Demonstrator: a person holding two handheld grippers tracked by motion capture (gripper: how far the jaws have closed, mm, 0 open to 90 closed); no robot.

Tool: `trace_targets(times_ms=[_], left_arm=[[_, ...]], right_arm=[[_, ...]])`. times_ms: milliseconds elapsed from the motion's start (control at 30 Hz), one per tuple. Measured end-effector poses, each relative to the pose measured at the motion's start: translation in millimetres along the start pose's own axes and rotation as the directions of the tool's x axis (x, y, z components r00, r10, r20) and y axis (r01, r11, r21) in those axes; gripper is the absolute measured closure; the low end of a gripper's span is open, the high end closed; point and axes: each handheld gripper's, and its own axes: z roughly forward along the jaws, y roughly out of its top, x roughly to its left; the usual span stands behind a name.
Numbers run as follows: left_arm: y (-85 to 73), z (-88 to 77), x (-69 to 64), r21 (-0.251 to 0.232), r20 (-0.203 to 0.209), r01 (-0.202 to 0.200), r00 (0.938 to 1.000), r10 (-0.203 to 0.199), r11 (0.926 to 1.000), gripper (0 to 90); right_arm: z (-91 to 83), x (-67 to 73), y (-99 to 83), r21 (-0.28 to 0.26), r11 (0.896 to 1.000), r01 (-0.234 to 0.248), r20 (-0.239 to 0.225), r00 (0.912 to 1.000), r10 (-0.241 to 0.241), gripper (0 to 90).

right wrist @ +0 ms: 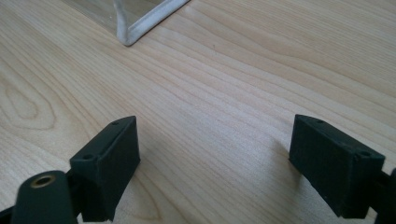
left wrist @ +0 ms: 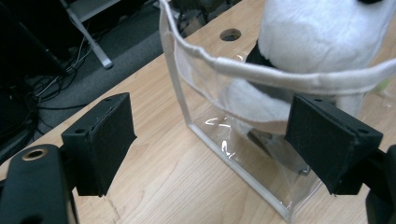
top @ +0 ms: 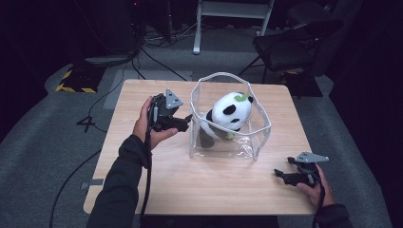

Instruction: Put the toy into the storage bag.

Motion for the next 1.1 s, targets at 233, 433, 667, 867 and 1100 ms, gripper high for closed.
trace_targets(times_ms=[233, 433, 667, 867, 1100], left_arm=[[-12.5, -1.3, 3.2, 0.020, -0.019, 0.002, 0.9998, -0.002, 0.9998, 15.9], [-24.0, -0.1, 3.7, 0.041, -0.029, 0.002, 0.9996, -0.001, 0.9991, 15.9], [-40.7, 3.4, 1.8, 0.083, -0.037, -0.001, 0.9993, 0.004, 0.9966, 15.9], [-53.9, 5.0, -0.5, 0.099, -0.039, 0.004, 0.9992, 0.000, 0.9951, 15.9], [-68.1, 8.4, -2.7, 0.120, -0.043, 0.009, 0.9990, -0.004, 0.9928, 16.0]], right_arm=[[0.0, 0.0, 0.0, 0.000, 1.000, 0.000, 0.000, 1.0000, 0.000, 16.1], [0.0, 0.0, 0.0, 0.000, 1.000, 0.000, 0.000, 1.0000, 0.000, 16.1], [0.0, 0.0, 0.0, 0.000, 1.000, 0.000, 0.000, 1.0000, 0.000, 16.1], [0.0, 0.0, 0.0, 0.000, 1.000, -0.001, 0.000, 1.0000, 0.001, 16.1], [0.0, 0.0, 0.0, 0.000, 1.000, 0.000, 0.000, 1.0000, 0.000, 16.1]])
